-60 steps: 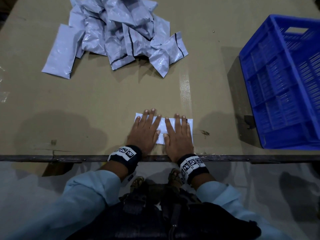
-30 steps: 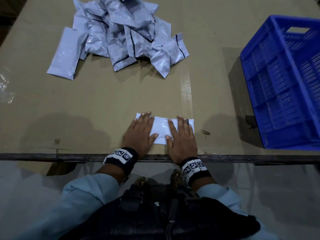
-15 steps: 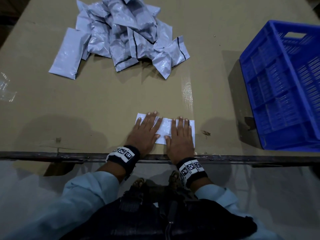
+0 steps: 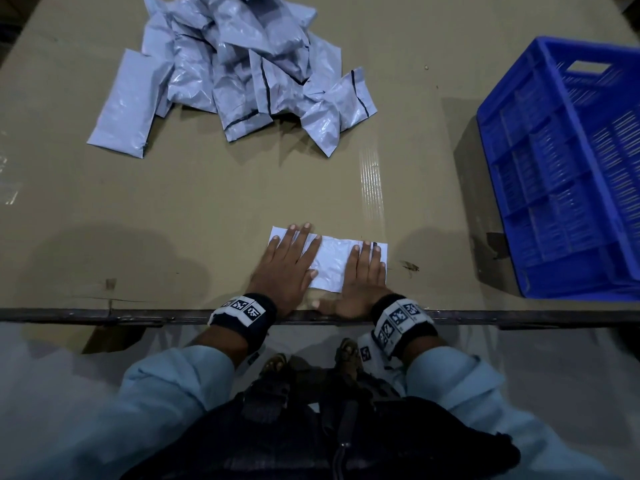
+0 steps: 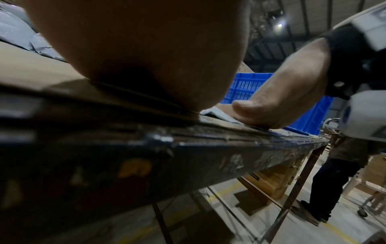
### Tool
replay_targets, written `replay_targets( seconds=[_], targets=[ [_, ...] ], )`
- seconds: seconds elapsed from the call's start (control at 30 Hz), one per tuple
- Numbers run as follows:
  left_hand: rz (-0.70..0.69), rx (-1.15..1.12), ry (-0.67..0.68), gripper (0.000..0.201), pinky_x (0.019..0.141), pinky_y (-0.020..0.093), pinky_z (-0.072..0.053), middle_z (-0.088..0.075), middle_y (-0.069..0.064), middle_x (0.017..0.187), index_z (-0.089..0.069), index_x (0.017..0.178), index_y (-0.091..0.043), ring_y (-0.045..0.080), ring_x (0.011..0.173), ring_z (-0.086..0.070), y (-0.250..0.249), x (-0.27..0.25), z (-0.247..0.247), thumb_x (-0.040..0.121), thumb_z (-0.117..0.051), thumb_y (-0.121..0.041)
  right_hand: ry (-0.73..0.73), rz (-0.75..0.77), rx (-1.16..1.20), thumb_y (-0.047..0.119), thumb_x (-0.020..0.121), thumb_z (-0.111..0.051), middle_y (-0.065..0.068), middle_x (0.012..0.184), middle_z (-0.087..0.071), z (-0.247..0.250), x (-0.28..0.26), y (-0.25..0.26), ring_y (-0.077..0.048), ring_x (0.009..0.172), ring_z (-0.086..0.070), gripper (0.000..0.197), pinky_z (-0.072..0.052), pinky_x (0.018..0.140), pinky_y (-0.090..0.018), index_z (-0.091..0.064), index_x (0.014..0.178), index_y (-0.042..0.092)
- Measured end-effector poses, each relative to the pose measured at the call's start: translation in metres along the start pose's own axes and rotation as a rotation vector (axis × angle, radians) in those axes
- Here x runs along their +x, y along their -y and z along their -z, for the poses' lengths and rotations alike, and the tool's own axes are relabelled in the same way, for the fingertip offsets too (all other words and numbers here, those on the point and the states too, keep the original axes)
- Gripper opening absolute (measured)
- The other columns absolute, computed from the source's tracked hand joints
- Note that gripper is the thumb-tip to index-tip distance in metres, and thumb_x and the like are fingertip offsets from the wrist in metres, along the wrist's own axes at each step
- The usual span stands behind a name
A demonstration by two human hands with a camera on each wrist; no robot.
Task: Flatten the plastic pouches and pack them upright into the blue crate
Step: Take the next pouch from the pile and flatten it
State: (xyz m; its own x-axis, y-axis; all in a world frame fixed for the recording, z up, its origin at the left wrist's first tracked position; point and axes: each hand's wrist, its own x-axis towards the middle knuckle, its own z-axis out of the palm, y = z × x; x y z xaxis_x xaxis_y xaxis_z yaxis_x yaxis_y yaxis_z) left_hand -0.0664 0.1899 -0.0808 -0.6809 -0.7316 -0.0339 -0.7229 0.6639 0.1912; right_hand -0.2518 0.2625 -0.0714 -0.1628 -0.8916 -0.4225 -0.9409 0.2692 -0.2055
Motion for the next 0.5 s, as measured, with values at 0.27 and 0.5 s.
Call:
replay_targets(
  seconds=[0.27,0.5],
  targets=[
    [-0.002,0.012,0.024,0.065,0.125,0.052,-0.016,0.003,0.009,0.171,-0.009,0.164,-0.018,0.031,0.158,-0.003,0.001,0.001,0.003,0.106,-0.023,-0.043,0.366,-0.049,-0.179,0.096,0.066,-0.047,-0.033,0.152,0.040,0.045,0.009,-0.001,-0.051,0.142,0.036,0.152,0.012,0.120,-0.062,0.033,0.148,-0.004],
    [0.002,0.012,0.017,0.065,0.124,0.052,-0.019,-0.002,0.009,0.171,-0.013,0.164,-0.017,0.032,0.157,-0.007,0.001,0.001,0.003,0.105,-0.023,-0.044,-0.020,-0.095,0.020,0.079,0.092,-0.015,-0.030,0.162,-0.024,0.019,0.000,0.010,-0.047,0.149,-0.026,0.105,-0.024,0.119,-0.058,-0.030,0.156,-0.002]
  ],
)
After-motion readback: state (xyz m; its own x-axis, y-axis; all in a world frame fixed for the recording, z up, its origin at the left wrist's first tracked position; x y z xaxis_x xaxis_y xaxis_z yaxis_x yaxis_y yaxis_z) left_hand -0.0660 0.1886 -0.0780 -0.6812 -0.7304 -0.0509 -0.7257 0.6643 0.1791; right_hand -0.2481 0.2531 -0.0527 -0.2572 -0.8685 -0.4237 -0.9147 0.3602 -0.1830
